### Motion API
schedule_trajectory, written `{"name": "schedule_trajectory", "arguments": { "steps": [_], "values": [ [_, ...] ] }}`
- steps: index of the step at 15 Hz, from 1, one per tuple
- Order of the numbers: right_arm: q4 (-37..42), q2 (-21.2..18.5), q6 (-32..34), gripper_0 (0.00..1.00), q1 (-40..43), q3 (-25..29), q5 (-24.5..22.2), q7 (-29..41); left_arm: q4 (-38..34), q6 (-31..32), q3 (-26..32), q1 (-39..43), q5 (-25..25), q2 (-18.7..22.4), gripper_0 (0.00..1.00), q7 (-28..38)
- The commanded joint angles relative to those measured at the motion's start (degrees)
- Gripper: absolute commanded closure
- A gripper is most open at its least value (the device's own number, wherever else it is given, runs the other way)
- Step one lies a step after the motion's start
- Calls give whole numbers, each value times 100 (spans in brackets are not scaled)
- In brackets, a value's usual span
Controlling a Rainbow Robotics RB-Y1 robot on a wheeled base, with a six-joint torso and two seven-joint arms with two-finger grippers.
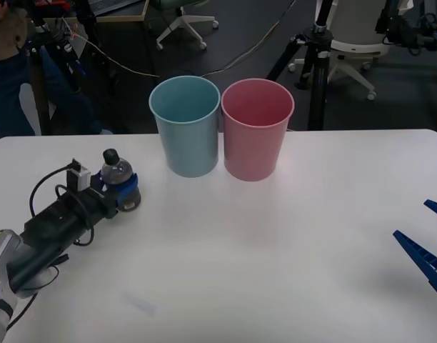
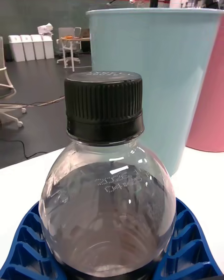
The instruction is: Grasp the object on the table and drop it into the matching bin: aluminum can to the light blue bin, PET bottle to the pink bin.
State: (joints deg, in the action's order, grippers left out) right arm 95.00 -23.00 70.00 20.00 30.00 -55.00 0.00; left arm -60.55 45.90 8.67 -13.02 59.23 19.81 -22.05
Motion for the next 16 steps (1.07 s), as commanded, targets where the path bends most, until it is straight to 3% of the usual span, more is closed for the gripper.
{"name": "schedule_trajectory", "arguments": {
  "steps": [1,6,10,16],
  "values": [
    [0,0,0,0,0,0,0,0,-1020,-416,-366,686,-175,199,100,491],
    [0,0,0,0,0,0,0,0,-2558,-750,-735,1644,-272,603,100,1493],
    [0,0,0,0,0,0,0,0,-4008,-1567,-1060,2383,-201,1095,100,2302],
    [0,0,0,0,0,0,0,0,-5002,-1716,-1069,2532,-78,1605,100,2442]
  ]
}}
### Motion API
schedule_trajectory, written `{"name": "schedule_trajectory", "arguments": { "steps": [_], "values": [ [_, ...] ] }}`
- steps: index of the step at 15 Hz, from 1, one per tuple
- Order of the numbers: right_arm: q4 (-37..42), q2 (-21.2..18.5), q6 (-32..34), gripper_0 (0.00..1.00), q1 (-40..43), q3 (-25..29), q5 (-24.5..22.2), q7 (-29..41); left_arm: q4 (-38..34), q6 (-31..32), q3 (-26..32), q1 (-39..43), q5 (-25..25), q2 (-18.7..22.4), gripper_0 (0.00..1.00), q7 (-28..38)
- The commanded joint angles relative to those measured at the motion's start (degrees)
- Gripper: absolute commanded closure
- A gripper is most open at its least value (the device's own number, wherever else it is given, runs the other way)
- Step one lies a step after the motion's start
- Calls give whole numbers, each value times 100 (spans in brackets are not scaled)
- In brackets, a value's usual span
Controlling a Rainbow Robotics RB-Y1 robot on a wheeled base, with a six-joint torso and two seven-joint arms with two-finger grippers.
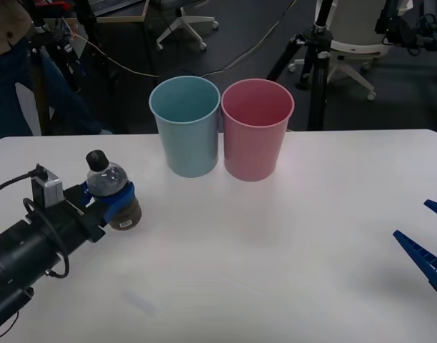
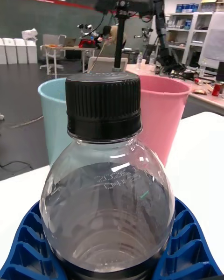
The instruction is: Grasp the object on the table and drop it into the matching bin: aluminum can to the light blue bin, PET bottle to the pink bin.
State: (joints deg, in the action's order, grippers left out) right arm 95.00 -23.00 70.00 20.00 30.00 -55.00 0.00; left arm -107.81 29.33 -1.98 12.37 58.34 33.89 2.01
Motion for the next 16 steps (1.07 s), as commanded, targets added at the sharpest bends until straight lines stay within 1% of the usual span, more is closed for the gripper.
{"name": "schedule_trajectory", "arguments": {
  "steps": [1,2,4,5,6,8,11,13,14,16],
  "values": [
    [0,0,0,0,0,0,0,0,-478,-182,-31,-7,90,329,100,81],
    [0,0,0,0,0,0,0,0,-636,-297,-110,-16,99,469,100,133],
    [0,0,0,0,0,0,0,0,-970,-552,-338,-95,-121,768,100,230],
    [0,0,0,0,0,0,0,0,-1075,-666,-409,-147,-130,900,100,248],
    [0,0,0,0,0,0,0,0,-1251,-921,-576,-262,-209,1111,100,318],
    [0,0,0,0,0,0,0,0,-1453,-1316,-883,-560,-525,1533,100,415],
    [0,0,0,0,0,0,0,0,-1471,-1721,-1296,-1211,-912,2008,100,494],
    [0,0,0,0,0,0,0,0,-1462,-1914,-1534,-1615,-1193,2218,100,555],
    [0,0,0,0,0,0,0,0,-1462,-2028,-1745,-1905,-1387,2403,100,573],
    [0,0,0,0,0,0,0,0,-1453,-2283,-2123,-2389,-1659,2614,100,599]
  ]
}}
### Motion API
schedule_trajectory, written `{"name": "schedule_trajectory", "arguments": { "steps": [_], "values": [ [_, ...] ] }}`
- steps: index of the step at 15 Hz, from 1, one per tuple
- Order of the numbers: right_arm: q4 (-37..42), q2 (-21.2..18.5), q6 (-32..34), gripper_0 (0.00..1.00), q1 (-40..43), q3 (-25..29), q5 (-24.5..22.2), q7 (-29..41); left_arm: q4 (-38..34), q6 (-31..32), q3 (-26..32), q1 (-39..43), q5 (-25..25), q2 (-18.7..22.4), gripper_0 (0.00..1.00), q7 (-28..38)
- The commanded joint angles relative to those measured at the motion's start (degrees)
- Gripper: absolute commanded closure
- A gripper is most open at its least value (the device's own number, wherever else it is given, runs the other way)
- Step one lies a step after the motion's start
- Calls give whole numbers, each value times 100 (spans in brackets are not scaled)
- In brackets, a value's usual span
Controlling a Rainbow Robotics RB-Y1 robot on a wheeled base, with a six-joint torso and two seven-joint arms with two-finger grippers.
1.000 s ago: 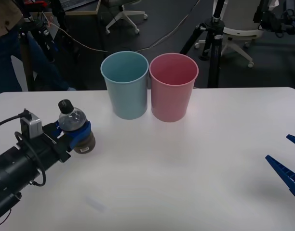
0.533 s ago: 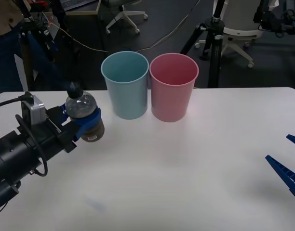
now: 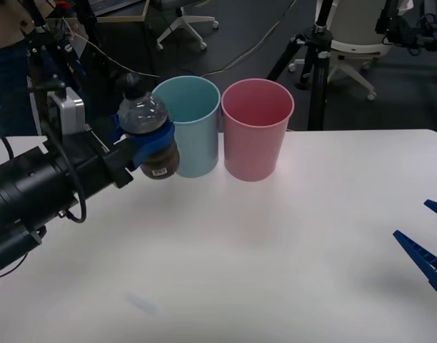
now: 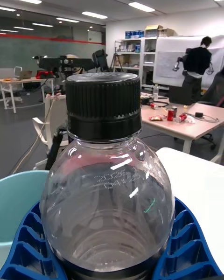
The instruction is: Grasp the object on the table and drop it into the matching bin: aluminum can to the light blue bin, PET bottle to the pink bin.
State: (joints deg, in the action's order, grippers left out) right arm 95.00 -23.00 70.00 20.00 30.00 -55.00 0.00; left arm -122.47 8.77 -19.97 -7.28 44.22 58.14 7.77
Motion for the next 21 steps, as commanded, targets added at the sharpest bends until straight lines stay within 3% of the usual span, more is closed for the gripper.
{"name": "schedule_trajectory", "arguments": {
  "steps": [1,5,9,16,21],
  "values": [
    [0,0,0,0,0,0,0,0,83,-341,-578,-757,-335,277,100,23],
    [0,0,0,0,0,0,0,0,716,-420,-1501,-2278,-573,277,100,146],
    [0,0,0,0,0,0,0,0,1366,-561,-2477,-3789,-1583,224,100,172],
    [0,0,0,0,0,0,0,0,3414,-455,-3162,-5424,-1680,-1129,100,120],
    [0,0,0,0,0,0,0,0,5172,107,-3197,-6031,-1504,-2149,100,14]
  ]
}}
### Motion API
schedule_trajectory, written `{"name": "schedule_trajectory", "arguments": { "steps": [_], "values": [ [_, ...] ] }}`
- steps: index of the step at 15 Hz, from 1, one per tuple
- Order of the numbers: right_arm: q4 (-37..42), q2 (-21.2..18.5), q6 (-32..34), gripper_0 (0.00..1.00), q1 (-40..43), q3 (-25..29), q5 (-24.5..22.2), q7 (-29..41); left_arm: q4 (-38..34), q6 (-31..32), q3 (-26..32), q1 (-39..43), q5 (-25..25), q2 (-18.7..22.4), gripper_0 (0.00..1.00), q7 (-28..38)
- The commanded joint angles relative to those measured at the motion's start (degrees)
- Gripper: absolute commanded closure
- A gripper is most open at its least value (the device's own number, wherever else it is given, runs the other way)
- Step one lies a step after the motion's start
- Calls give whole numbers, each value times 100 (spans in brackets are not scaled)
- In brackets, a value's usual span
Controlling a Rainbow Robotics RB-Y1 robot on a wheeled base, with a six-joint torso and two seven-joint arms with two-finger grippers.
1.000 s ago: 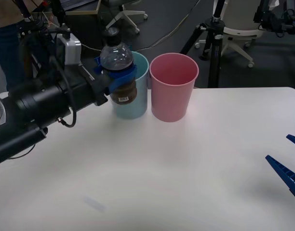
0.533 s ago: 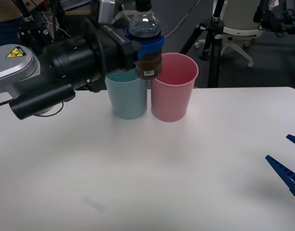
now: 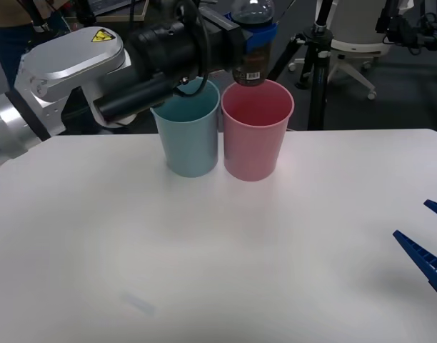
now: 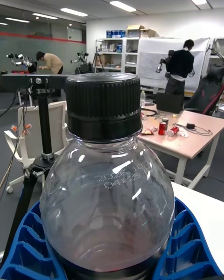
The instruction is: Grasp the object on the table and drop it into the matching bin: aluminum can to the light blue bin, PET bottle to the pink bin.
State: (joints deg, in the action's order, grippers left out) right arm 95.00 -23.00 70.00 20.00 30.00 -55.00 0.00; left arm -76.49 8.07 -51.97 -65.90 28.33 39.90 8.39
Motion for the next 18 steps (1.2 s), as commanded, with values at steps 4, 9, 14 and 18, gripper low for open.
{"name": "schedule_trajectory", "arguments": {
  "steps": [4,9,14,18],
  "values": [
    [0,0,0,0,0,0,0,0,1189,265,3,-265,252,-694,100,-180],
    [0,0,0,0,0,0,0,0,1444,300,3,-274,349,-878,100,-268],
    [0,0,0,0,0,0,0,0,1471,300,-6,-265,393,-957,99,-259],
    [0,0,0,0,0,0,0,0,1488,326,3,-265,419,-957,99,-224]
  ]
}}
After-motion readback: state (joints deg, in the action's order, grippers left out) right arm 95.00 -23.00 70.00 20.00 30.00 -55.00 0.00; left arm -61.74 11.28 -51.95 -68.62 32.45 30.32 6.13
